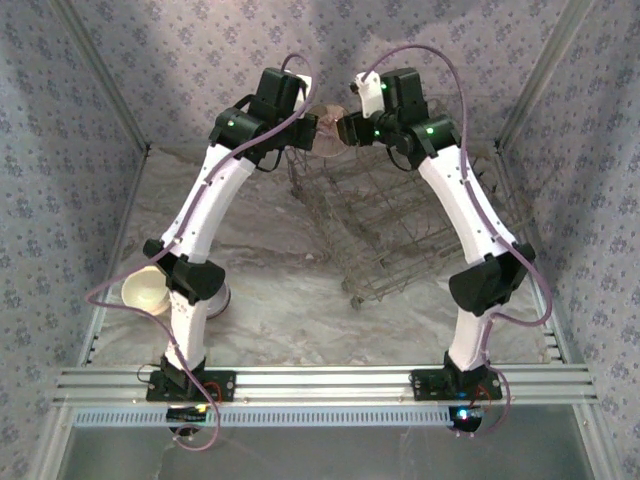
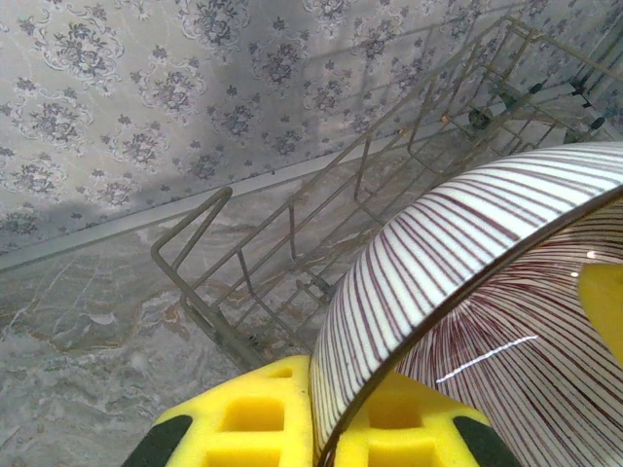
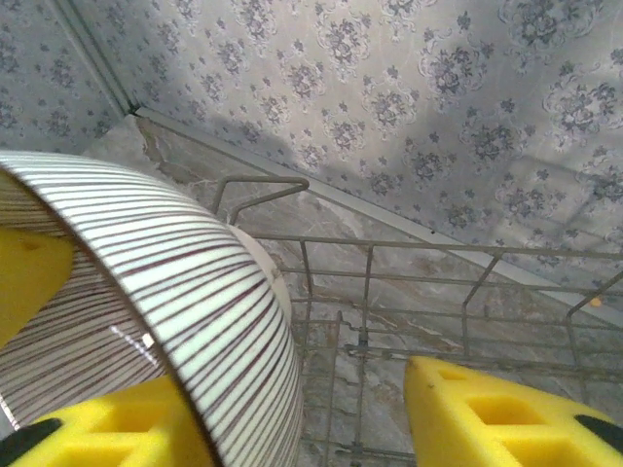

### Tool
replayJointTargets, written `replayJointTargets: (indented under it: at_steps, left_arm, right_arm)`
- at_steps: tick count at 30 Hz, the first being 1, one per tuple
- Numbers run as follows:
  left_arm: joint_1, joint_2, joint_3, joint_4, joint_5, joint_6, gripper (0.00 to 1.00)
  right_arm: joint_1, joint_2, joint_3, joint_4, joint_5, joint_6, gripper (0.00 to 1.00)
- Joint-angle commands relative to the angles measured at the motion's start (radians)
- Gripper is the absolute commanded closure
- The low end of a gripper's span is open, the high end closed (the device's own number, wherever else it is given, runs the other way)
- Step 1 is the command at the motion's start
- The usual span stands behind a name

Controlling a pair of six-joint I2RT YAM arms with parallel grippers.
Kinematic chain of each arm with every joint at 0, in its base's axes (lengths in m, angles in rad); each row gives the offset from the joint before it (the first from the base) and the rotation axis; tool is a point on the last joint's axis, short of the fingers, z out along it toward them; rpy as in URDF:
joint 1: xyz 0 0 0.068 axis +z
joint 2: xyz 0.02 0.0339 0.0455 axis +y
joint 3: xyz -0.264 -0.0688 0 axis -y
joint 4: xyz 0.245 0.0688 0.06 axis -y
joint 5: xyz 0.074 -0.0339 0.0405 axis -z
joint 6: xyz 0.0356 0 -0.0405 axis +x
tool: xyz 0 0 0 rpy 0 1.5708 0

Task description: Load the bowls into the dish rack

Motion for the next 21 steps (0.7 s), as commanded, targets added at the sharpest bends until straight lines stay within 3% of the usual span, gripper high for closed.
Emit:
replayJointTargets:
  at_steps: [1,7,16,21]
  left_arm:
    - [-0.015,-0.003,0.04,0.034,0.006,-0.025,1.0]
    - [-0.033,0.008,0.054,0.031,-0.017,-0.038,1.0]
    - [-0.055,0.018,0.057,0.017,-0.06,-0.051,1.0]
    - [-0.057,0.017,0.058,0.014,-0.065,-0.056,1.0]
  right_arm:
    - [0.015,0.014,0.036,0.013,0.04,0.017,0.53]
    - [0.027,0.024,0.056,-0.004,0.101,0.008,0.74]
    - [0.065,0.05,0.096,-0.056,0.202,-0.035,0.75]
    - [0.065,0.051,0.093,-0.068,0.224,-0.033,0.85]
